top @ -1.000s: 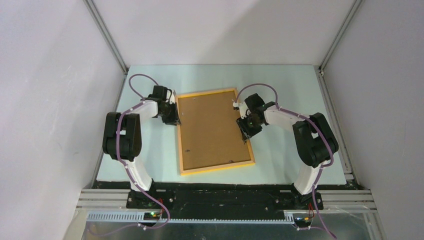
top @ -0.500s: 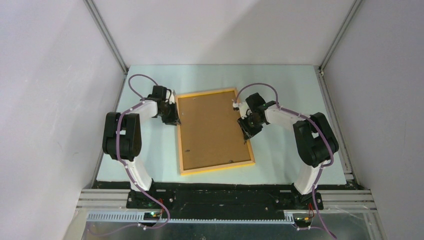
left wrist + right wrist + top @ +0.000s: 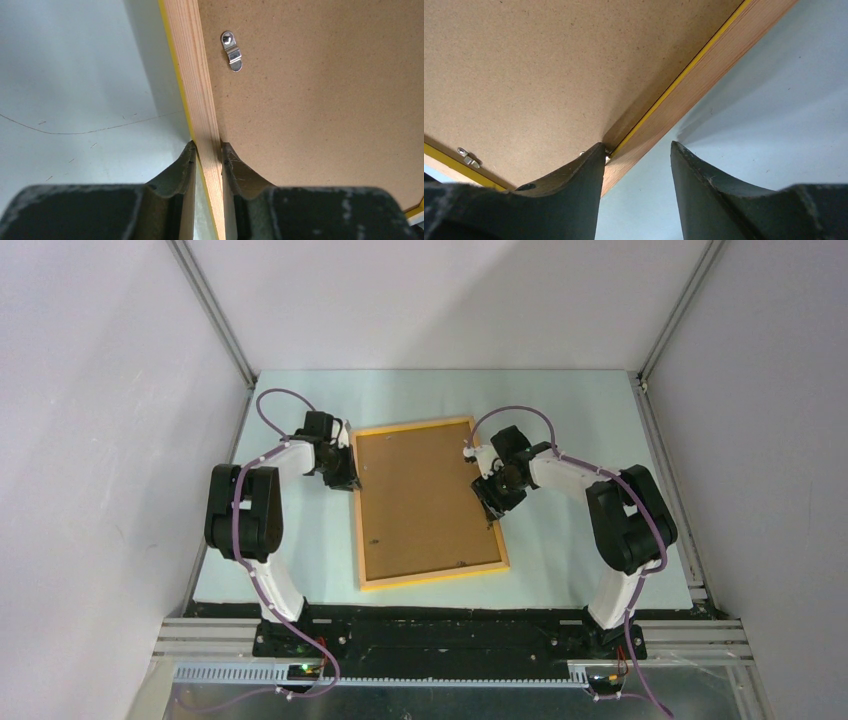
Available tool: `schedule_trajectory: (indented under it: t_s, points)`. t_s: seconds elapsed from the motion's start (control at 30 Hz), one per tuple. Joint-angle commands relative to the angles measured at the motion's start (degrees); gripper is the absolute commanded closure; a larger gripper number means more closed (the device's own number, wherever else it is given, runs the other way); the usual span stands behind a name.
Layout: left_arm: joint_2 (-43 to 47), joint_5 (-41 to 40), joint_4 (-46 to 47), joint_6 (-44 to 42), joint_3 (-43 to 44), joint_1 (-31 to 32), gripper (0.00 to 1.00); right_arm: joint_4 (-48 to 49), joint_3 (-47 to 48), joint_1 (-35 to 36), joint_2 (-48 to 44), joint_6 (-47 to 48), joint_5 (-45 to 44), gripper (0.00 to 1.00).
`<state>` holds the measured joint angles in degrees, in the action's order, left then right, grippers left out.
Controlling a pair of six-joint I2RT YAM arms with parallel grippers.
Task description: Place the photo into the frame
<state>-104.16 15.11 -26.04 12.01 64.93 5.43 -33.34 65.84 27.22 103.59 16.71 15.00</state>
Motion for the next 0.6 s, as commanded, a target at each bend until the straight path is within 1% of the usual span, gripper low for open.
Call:
schedule_trajectory:
  t_s: [0.0, 0.3, 0.57]
  points:
    - [2.25, 3.50, 0.89, 0.29, 0.07, -0.05, 1.00, -4.42, -2.57, 1.57, 2.04, 2.25, -0.68, 0.44]
    - [2.31, 3.60, 0.87, 0.29, 0.24, -0.44, 1.00, -5.48, -3.38, 1.90, 1.80, 4.69, 0.35, 0.44]
    - [2.51, 3.69, 0.84, 0.29, 0.20, -0.68, 1.00, -6.00, -3.67, 2.00, 1.10, 6.52, 1.39, 0.46]
